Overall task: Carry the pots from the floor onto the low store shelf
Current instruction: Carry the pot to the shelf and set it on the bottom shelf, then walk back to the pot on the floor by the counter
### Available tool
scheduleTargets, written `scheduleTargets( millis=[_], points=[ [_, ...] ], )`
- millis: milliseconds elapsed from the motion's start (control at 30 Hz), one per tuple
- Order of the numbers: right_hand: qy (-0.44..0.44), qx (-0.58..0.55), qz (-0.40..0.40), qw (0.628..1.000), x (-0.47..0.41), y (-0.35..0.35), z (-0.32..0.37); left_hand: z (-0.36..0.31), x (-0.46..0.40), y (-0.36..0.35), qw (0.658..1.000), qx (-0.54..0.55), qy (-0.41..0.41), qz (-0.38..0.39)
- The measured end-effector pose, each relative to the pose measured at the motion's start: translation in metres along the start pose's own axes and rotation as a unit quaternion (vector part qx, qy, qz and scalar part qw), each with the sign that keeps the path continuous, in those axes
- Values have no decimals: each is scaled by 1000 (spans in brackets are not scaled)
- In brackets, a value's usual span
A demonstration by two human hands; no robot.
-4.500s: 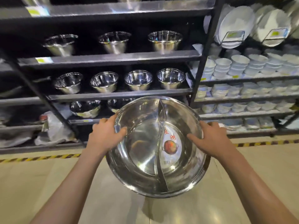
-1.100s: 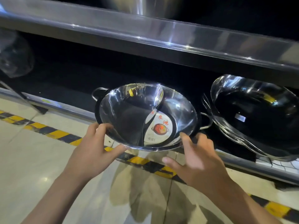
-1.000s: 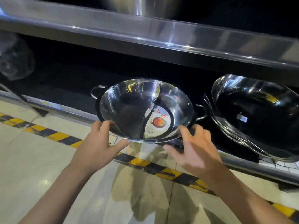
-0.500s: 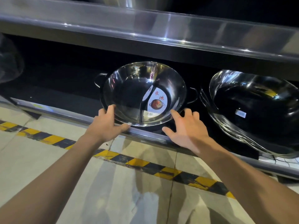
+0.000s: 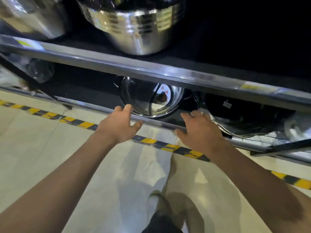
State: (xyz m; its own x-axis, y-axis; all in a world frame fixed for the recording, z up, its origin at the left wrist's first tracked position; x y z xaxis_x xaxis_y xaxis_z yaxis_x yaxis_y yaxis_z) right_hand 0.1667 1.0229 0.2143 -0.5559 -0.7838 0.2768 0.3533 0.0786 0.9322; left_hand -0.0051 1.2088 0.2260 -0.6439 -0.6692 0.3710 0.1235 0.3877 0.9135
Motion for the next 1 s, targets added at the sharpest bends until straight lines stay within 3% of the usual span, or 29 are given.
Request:
scheduleTargets(
  millis=[333, 600, 800, 1000],
  points=[
    [51, 33, -39, 997, 161, 289, 67, -100, 197, 260, 998, -34, -50, 0],
    [58, 82, -119, 988, 295, 521, 101, -183, 333, 479, 984, -118, -102, -89],
    [-30, 111, -177, 977, 353, 612, 84, -251, 356, 565, 958, -135, -200, -157],
    [-162, 92, -251, 950, 407, 659, 49, -333, 351, 596, 917, -150, -328, -171]
  ],
)
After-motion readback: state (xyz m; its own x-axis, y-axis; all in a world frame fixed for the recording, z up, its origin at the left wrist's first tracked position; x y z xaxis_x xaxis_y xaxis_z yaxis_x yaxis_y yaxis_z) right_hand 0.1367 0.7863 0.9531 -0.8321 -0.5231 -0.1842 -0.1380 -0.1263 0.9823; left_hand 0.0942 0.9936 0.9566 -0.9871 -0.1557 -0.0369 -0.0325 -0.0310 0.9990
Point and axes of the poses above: each hand's wrist, its own x-axis away from the middle knuckle, its own y-axis out of the back of the hand, z = x × y, the point moved 3 cm from there along -x, towards the middle knuckle, and after that the axes turned 4 degrees about -x, right-handed, at the moved point
